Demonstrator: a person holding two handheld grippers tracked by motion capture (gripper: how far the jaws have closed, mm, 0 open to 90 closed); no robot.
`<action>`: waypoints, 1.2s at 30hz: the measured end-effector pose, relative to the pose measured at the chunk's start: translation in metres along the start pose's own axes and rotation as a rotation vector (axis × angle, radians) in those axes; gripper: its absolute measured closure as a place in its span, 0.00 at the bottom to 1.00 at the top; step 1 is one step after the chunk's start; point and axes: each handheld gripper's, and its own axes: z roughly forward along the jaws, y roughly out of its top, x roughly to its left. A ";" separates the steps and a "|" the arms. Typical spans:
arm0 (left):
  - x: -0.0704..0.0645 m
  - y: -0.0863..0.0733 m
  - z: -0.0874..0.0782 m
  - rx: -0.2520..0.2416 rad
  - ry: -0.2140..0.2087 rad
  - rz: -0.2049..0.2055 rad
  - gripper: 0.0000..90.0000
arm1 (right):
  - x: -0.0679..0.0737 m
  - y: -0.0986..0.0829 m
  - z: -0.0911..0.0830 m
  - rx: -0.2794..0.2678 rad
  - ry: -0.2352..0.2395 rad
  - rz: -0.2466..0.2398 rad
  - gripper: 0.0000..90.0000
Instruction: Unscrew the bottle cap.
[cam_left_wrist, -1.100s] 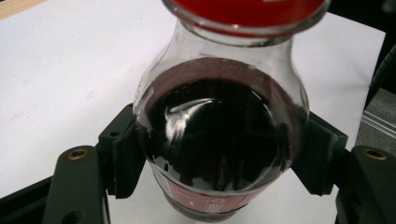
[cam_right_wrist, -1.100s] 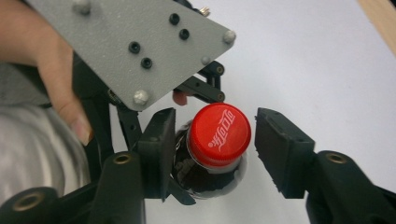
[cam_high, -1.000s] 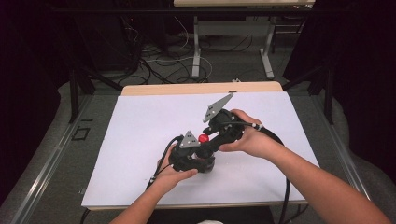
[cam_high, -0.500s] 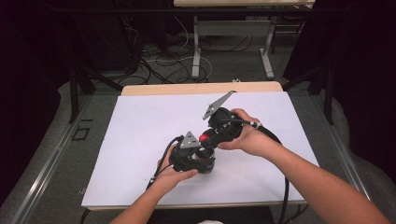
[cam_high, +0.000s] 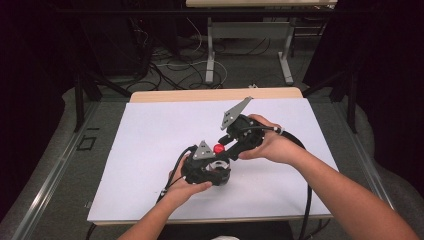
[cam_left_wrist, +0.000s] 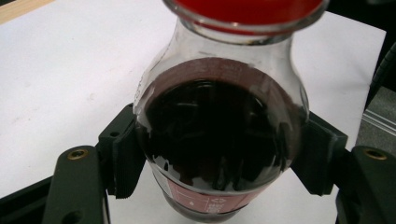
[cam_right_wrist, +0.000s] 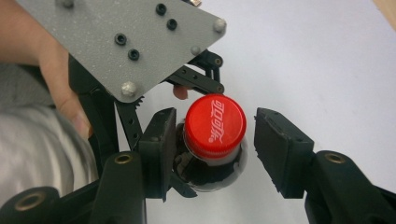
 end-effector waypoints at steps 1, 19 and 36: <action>0.001 0.000 0.000 0.005 0.002 0.001 0.33 | 0.001 0.000 -0.001 -0.002 -0.026 0.030 0.54; -0.002 0.000 0.002 0.013 0.016 0.022 0.33 | 0.014 0.006 0.014 0.004 -0.097 0.015 0.66; 0.000 0.001 -0.001 0.015 0.005 0.004 0.33 | 0.013 0.002 0.003 -0.047 -0.095 0.123 0.52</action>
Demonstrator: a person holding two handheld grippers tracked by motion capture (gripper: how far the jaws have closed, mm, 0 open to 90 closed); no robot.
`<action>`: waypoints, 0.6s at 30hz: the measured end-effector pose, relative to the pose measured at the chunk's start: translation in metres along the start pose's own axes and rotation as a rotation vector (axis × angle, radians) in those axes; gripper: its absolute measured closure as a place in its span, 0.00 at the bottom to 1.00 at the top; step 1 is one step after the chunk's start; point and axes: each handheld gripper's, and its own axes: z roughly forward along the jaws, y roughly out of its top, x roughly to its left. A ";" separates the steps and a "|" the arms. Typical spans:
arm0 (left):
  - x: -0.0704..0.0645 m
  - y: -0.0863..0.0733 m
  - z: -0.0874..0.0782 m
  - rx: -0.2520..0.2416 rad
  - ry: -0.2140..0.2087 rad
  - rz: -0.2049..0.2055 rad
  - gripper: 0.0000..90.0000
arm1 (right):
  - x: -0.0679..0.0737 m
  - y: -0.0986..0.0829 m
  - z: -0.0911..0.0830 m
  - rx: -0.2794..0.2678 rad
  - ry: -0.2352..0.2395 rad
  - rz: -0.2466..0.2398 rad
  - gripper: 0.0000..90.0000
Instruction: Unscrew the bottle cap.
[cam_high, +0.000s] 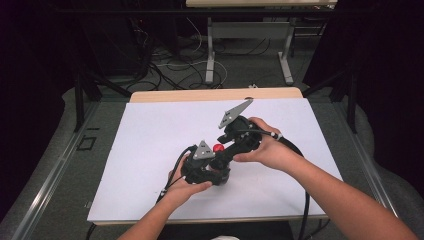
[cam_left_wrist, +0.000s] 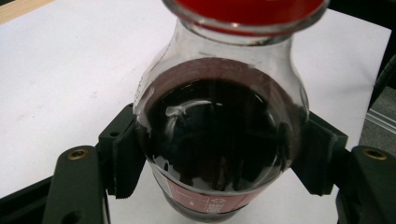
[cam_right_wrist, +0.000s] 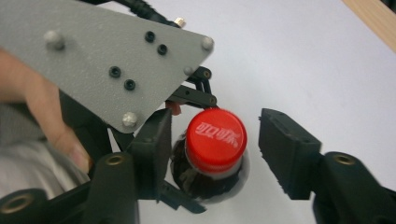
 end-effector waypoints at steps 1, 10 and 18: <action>0.000 0.000 0.000 0.003 0.000 0.000 0.33 | 0.002 0.000 0.000 0.010 -0.019 0.009 0.55; -0.001 0.000 0.001 -0.002 0.010 0.026 0.33 | 0.005 0.003 0.008 0.031 -0.012 -0.049 0.66; -0.004 0.000 0.002 0.001 -0.018 0.020 0.33 | -0.015 0.005 0.007 0.032 0.176 -0.269 0.67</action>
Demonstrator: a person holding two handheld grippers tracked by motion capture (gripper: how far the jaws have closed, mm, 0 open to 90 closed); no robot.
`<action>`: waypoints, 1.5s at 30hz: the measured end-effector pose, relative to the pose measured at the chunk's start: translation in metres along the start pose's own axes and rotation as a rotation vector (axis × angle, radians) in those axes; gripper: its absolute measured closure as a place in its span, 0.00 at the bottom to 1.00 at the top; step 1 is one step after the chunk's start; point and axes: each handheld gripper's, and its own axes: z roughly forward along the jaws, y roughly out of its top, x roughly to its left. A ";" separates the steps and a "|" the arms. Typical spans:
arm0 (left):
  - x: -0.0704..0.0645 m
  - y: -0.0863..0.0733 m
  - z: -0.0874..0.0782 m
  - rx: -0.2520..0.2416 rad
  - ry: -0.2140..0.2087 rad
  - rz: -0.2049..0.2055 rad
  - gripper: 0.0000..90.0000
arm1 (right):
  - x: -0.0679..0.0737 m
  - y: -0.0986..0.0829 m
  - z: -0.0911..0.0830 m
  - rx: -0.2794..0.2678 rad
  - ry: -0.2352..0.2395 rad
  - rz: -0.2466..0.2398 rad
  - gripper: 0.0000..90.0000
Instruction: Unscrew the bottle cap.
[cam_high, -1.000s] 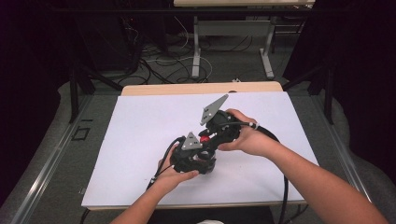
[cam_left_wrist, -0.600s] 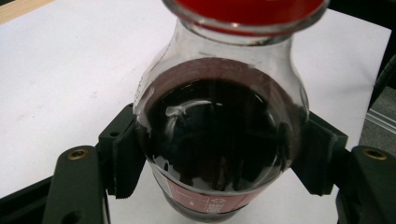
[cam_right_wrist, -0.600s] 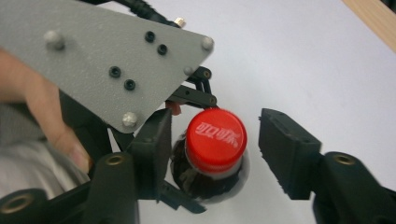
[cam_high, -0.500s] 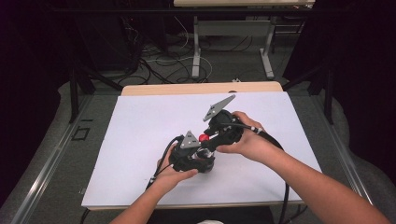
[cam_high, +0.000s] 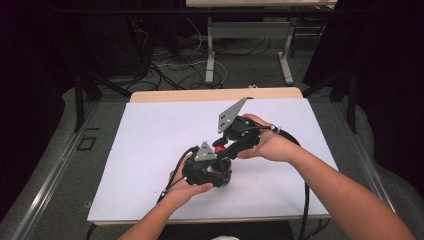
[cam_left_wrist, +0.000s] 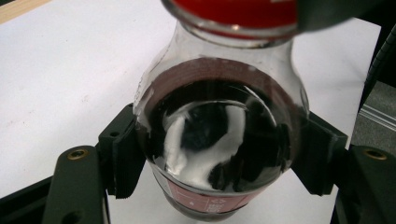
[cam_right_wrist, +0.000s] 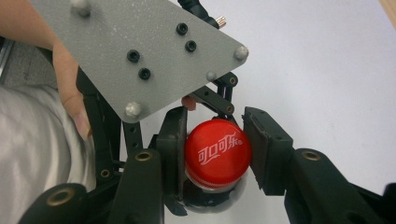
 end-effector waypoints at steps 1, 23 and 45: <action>0.000 0.000 0.000 0.001 0.004 0.000 0.33 | -0.001 0.000 0.001 -0.009 -0.011 -0.002 0.62; 0.002 -0.001 -0.001 -0.007 0.004 -0.004 0.33 | 0.001 -0.003 -0.004 0.012 -0.032 0.064 0.68; 0.002 -0.001 0.000 -0.012 0.011 -0.029 0.33 | 0.026 0.010 0.001 0.047 -0.241 0.244 0.67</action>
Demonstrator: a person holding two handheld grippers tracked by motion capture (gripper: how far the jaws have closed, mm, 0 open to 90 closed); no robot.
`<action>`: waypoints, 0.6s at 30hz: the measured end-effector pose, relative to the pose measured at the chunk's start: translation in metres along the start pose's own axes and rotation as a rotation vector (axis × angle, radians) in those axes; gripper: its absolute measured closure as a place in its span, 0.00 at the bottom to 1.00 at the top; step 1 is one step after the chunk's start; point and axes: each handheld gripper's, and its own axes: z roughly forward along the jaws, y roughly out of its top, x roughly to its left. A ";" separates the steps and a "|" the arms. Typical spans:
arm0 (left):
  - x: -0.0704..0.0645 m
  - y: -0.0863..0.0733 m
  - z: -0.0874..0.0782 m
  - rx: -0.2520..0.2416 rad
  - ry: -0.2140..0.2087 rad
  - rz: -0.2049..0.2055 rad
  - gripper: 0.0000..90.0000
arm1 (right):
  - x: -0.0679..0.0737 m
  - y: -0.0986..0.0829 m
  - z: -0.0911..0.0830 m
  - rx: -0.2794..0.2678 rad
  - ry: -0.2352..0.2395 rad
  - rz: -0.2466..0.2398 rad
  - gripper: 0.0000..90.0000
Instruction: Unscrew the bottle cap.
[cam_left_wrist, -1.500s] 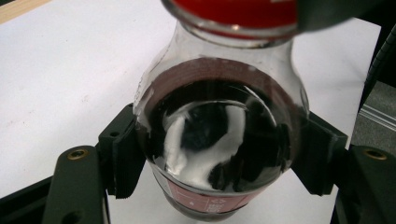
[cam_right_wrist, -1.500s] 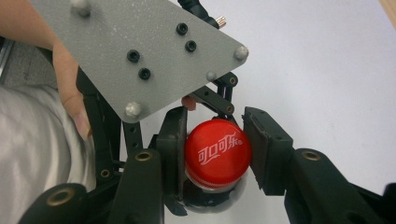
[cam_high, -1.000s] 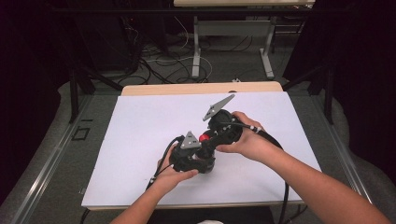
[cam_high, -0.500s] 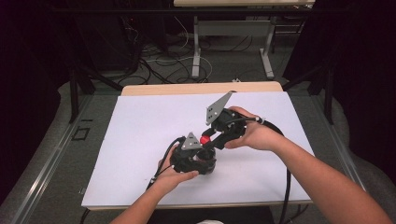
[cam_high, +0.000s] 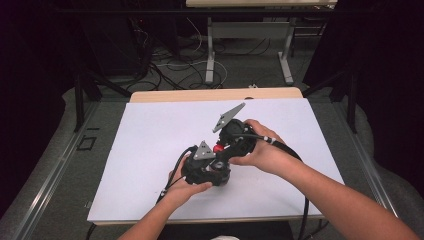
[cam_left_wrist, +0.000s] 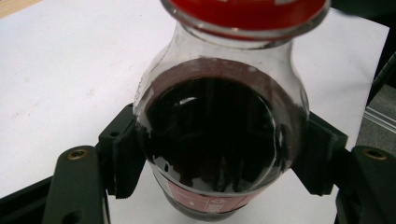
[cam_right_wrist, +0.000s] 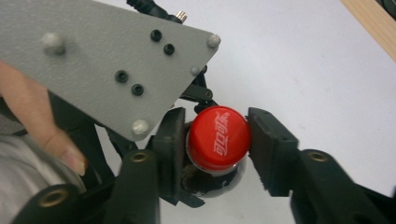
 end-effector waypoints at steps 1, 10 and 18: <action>0.001 0.000 -0.001 0.006 -0.004 0.007 0.33 | -0.002 0.001 0.000 0.002 0.005 -0.003 0.67; 0.000 0.000 0.000 0.011 -0.008 0.020 0.33 | -0.024 0.002 0.000 0.012 0.178 -0.203 0.68; 0.000 -0.001 0.001 0.023 -0.015 0.029 0.33 | -0.026 -0.001 -0.002 0.003 0.207 -0.266 0.68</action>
